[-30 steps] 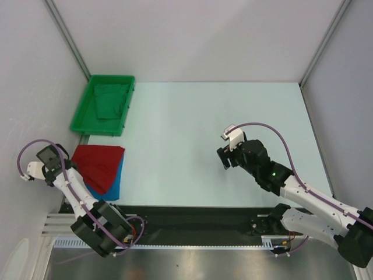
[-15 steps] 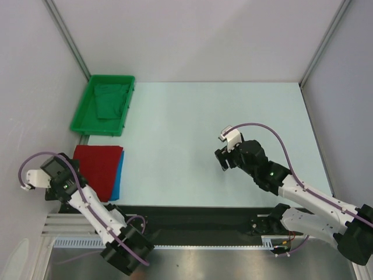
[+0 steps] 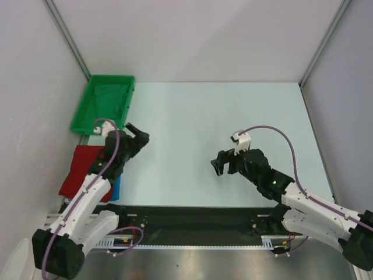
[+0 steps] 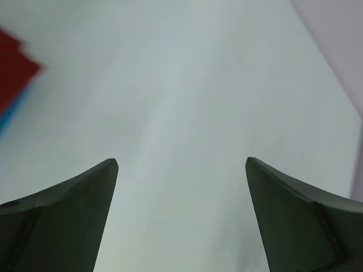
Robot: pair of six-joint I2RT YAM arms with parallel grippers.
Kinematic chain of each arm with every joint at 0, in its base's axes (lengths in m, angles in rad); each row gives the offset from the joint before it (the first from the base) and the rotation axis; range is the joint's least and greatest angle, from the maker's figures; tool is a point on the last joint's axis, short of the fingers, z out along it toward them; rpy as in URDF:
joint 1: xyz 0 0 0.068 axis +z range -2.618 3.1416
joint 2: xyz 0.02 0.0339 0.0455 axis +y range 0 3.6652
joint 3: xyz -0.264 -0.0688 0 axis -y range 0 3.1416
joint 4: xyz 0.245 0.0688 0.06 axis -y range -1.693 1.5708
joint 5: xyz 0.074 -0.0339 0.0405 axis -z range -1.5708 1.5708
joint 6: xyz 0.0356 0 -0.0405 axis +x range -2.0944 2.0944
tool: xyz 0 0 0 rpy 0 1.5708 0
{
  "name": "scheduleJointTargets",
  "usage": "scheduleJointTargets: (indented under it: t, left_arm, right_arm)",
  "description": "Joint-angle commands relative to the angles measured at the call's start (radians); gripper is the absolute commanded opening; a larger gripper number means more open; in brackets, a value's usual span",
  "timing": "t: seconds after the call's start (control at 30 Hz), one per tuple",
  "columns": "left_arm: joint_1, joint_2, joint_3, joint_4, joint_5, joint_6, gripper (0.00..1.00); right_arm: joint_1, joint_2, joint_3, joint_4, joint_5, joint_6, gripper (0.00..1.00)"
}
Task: Fold and stack the t-shirts
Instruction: Reset both grippers
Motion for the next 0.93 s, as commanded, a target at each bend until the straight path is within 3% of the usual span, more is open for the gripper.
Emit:
scheduleJointTargets:
  t: [0.0,0.23,0.4,0.47,0.53,0.67,0.87,0.9]
  left_arm:
    - [-0.163,-0.007,-0.081,0.308,0.112,0.018,1.00]
    - [-0.274,-0.200,-0.399,0.657,0.442,0.003,1.00]
    - [-0.277,-0.550,-0.653,0.815,0.608,-0.081,1.00]
    - [-0.277,-0.654,-0.729,0.858,0.672,-0.130,1.00]
    - [-0.277,-0.784,-0.816,0.953,0.707,-0.246,1.00]
    - [-0.277,-0.920,-0.855,0.963,0.775,-0.264,1.00]
    - [-0.279,-0.929,-0.875,1.321,0.896,-0.484,1.00]
    - [-0.279,-0.947,-0.875,1.367,0.902,-0.520,1.00]
  right_arm:
    - [0.006,-0.090,-0.076,0.083,0.059,0.254,1.00]
    - [0.009,-0.304,-0.399,0.226,0.102,0.632,1.00]
    - [0.010,-0.487,-0.578,0.310,0.064,0.816,1.00]
    - [0.010,-0.548,-0.633,0.315,0.039,0.842,1.00]
    - [0.013,-0.606,-0.630,0.202,0.033,0.867,1.00]
    - [0.013,-0.646,-0.629,0.123,0.025,0.871,0.99]
    - [0.012,-0.648,-0.638,0.350,-0.193,0.839,1.00]
    - [0.012,-0.648,-0.644,0.497,-0.249,0.828,1.00]
